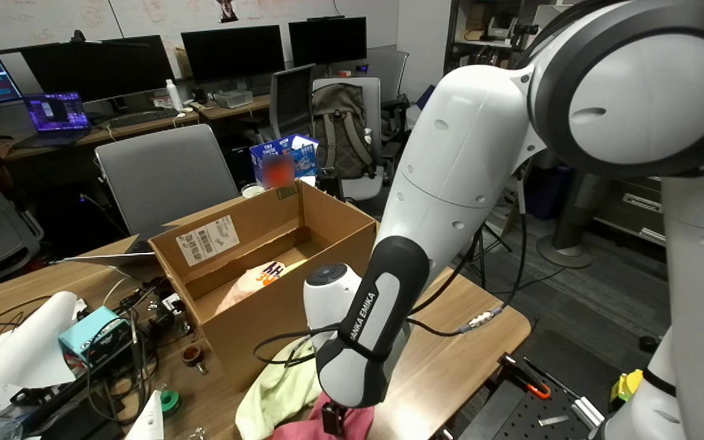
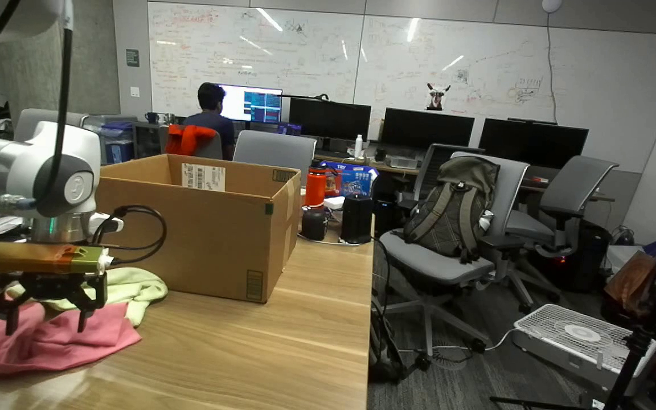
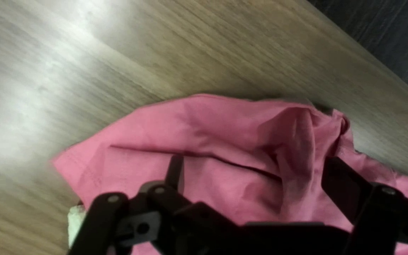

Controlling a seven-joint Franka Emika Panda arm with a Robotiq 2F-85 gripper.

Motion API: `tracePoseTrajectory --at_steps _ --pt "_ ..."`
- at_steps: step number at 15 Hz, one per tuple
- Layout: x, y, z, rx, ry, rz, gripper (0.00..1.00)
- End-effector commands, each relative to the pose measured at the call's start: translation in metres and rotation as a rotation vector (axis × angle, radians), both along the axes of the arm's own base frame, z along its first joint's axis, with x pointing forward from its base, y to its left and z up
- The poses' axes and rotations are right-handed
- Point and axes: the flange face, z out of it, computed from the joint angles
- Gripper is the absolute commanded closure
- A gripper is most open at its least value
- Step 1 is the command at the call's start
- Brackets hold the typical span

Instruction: Put the yellow and pink clothes in the box.

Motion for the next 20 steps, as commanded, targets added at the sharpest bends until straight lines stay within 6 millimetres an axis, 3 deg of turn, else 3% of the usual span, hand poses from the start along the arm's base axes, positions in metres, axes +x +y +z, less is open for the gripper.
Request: tracePoseTrajectory --at_steps 1,7,20 --pt "0.006 0.008 -0.003 0.023 -0.021 -0.009 0.00" --pt "0.015 0.015 0.001 0.057 -0.038 -0.016 0.00" --pt "0.029 -0.004 -0.018 0.052 -0.070 -0.090 0.00"
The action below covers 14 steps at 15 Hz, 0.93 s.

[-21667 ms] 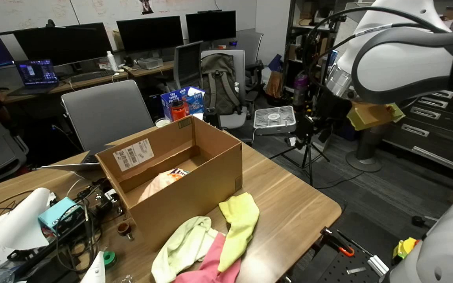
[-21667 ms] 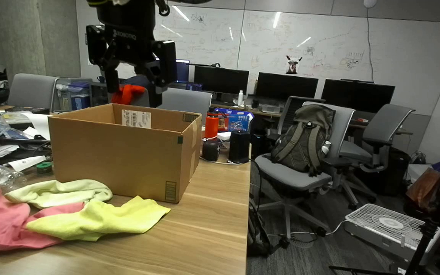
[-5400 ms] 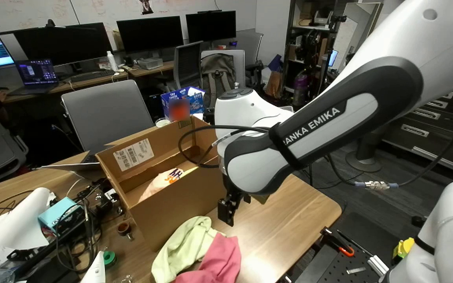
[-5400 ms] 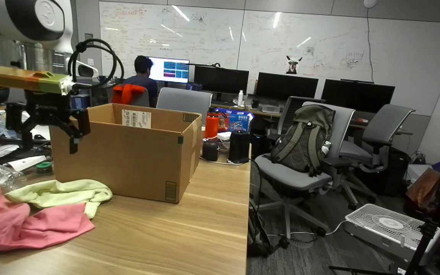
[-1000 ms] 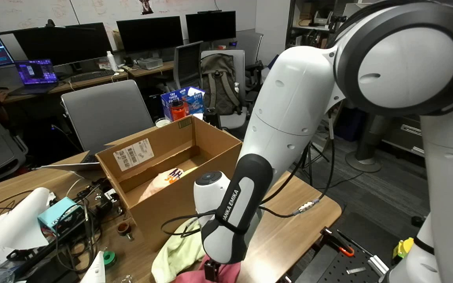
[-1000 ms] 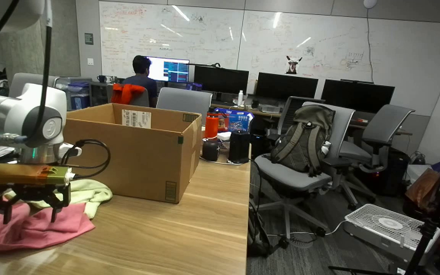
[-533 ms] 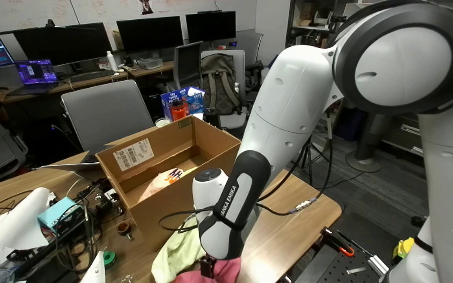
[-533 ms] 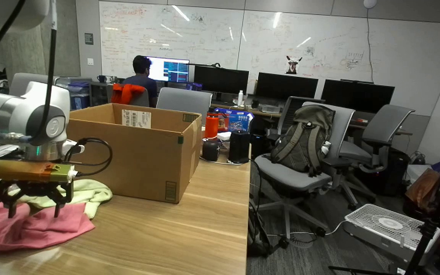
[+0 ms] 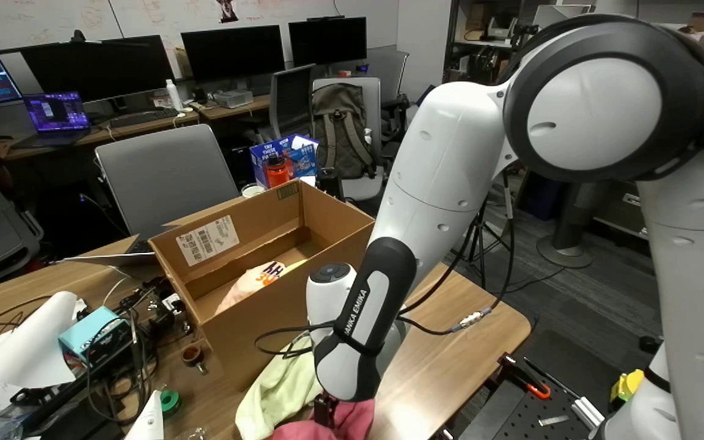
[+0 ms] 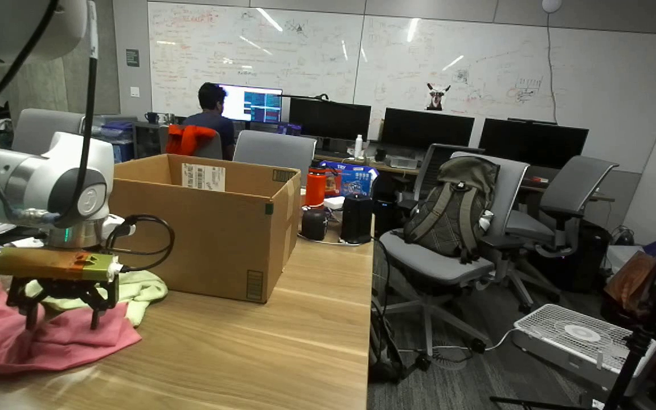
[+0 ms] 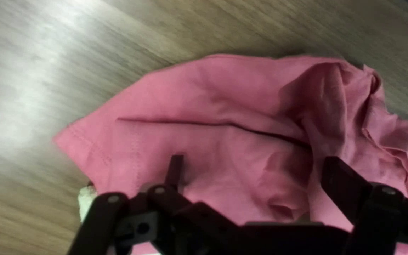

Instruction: Put the yellow and pink clothes in the box.

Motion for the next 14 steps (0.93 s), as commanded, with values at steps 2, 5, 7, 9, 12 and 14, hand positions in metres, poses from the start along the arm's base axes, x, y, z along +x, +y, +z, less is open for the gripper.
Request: tracePoseTrajectory --at_steps 2,5,7,9,12,14 --pt "0.011 -0.001 -0.007 0.009 -0.036 -0.030 0.00" --pt "0.013 -0.005 -0.011 0.006 -0.055 -0.043 0.00" --pt "0.015 -0.010 -0.015 0.002 -0.066 -0.050 0.00" --pt "0.015 -0.015 -0.019 -0.008 -0.074 -0.053 0.00" --pt "0.016 -0.020 -0.025 -0.021 -0.081 -0.058 0.00" --pt "0.016 -0.022 -0.027 -0.027 -0.085 -0.059 0.00"
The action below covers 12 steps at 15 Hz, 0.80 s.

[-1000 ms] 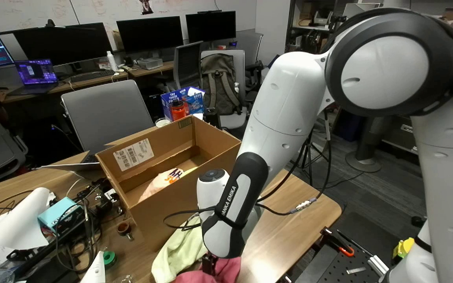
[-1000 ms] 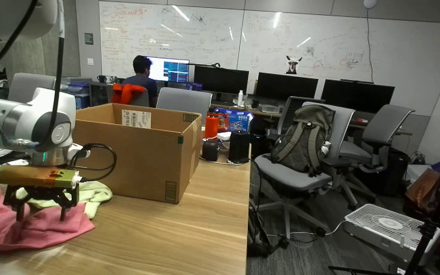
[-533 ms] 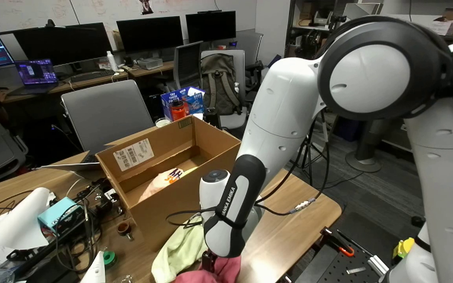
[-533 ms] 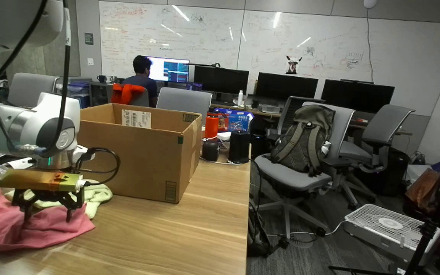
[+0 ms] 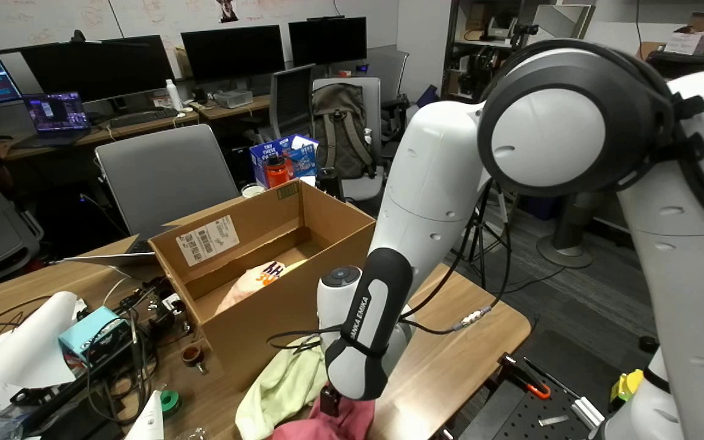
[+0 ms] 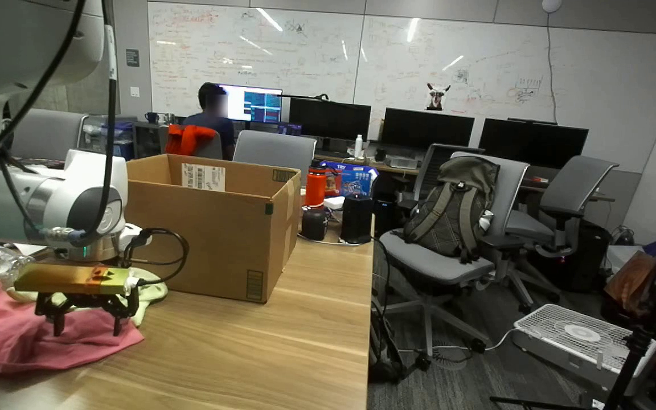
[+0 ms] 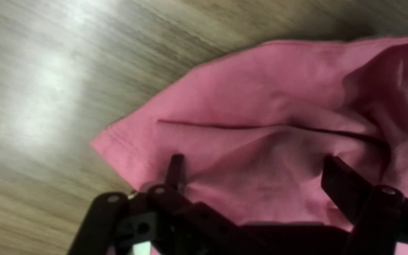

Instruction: Put the yellow and pink clothes in the box.

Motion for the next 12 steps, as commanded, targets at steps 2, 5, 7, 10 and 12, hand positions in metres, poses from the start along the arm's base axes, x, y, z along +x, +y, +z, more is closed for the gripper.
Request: tracePoseTrajectory --at_steps 2,5,7,10,12 --pt "0.004 0.002 -0.004 -0.012 -0.030 -0.005 0.00" --pt "0.004 0.001 -0.002 -0.014 -0.035 -0.007 0.34" --pt "0.006 0.000 0.000 -0.015 -0.045 -0.010 0.51" --pt "0.007 0.000 0.005 -0.014 -0.060 -0.013 0.73" --pt "0.008 0.001 0.011 -0.013 -0.070 -0.014 0.87"
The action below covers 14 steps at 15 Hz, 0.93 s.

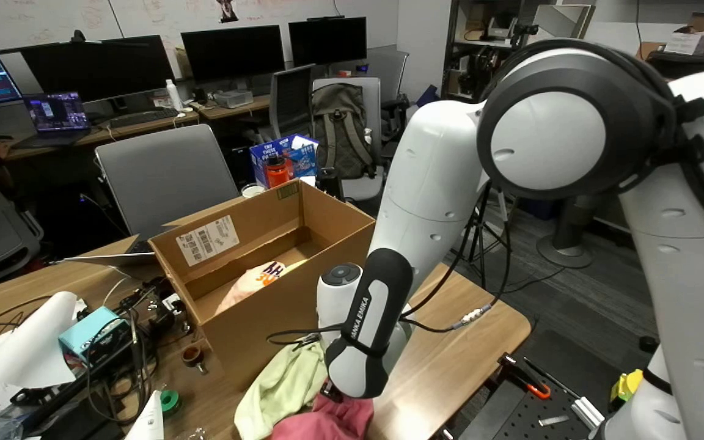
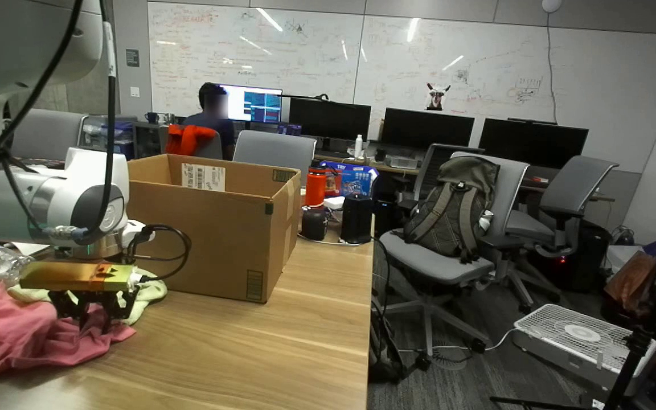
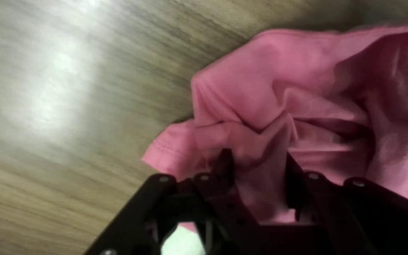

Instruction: Put the yellow and pink clothes in the box.

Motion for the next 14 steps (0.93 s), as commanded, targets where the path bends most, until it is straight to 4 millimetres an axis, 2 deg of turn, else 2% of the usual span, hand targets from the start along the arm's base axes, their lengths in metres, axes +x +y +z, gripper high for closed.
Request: tracePoseTrajectory --at_steps 1,2,4,8,14 --pt "0.002 0.003 0.010 -0.006 -0.043 -0.001 0.95" --pt "0.002 0.004 0.014 -0.005 -0.050 -0.002 1.00" --pt "0.003 0.005 0.023 -0.008 -0.071 0.000 0.96" --pt "0.008 0.008 0.048 -0.015 -0.118 -0.003 0.96" --pt "0.019 0.015 0.100 -0.014 -0.214 -0.026 0.96"
